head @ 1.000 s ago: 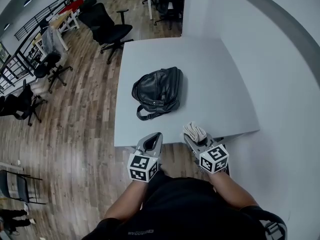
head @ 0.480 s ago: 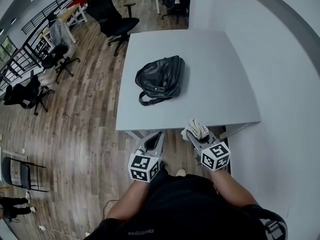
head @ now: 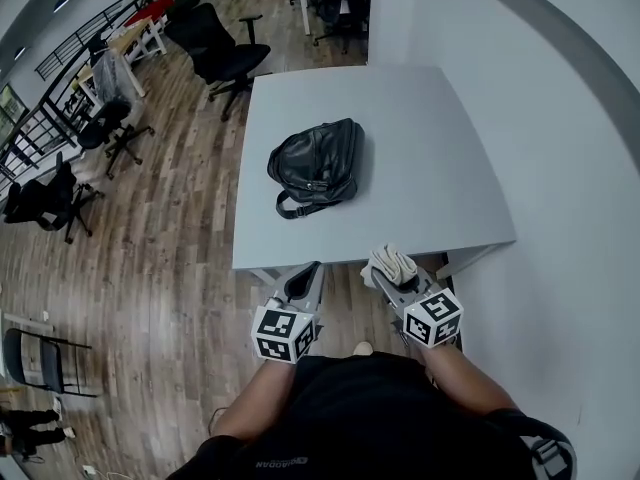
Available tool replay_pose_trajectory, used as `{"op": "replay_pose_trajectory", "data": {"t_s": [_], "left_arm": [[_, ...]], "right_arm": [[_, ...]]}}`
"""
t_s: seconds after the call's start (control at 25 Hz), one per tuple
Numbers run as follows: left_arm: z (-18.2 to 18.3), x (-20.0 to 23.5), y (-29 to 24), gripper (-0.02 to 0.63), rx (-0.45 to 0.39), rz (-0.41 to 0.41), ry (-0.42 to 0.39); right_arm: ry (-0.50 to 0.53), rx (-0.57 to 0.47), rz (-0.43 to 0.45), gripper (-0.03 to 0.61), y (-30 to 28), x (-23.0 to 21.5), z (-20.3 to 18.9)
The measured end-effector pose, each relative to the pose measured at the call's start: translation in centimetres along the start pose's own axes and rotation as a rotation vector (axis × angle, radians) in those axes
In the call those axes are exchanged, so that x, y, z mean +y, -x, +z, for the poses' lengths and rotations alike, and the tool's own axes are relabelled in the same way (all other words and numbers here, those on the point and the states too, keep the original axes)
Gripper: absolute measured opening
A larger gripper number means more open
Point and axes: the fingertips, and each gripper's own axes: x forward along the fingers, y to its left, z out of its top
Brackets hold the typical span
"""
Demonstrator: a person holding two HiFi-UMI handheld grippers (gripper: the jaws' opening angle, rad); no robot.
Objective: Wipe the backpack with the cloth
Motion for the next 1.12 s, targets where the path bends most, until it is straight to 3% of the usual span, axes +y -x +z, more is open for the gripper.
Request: {"op": "replay_pose_trajectory", "data": {"t_s": [0.6,1.12], "left_arm": [[1.5,5.2,3.8,0.006,0.033,-0.097,-0.041],[0.3,9.7,7.1,0.006,0.025,-0.07,-0.003]], "right_arm": [[-0.024,0.01,-0.079,0.11,-4.4,5.9,-0.4],[0.001,0.045,-0.081,0.11,-6.9,9.7,-0.5]]}}
